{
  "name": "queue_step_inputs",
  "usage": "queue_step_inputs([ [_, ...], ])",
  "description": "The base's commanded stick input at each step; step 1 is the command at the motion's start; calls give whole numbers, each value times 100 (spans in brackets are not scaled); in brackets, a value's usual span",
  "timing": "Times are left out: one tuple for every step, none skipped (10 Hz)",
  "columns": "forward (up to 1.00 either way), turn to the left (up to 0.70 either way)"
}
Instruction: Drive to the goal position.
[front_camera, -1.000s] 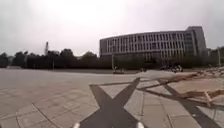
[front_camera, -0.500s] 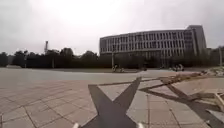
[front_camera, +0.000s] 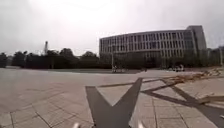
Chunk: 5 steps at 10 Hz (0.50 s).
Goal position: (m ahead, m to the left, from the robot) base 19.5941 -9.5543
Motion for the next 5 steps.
queue_step_inputs([
  [50,0],
  [50,0],
  [50,0],
  [50,0],
  [50,0],
])
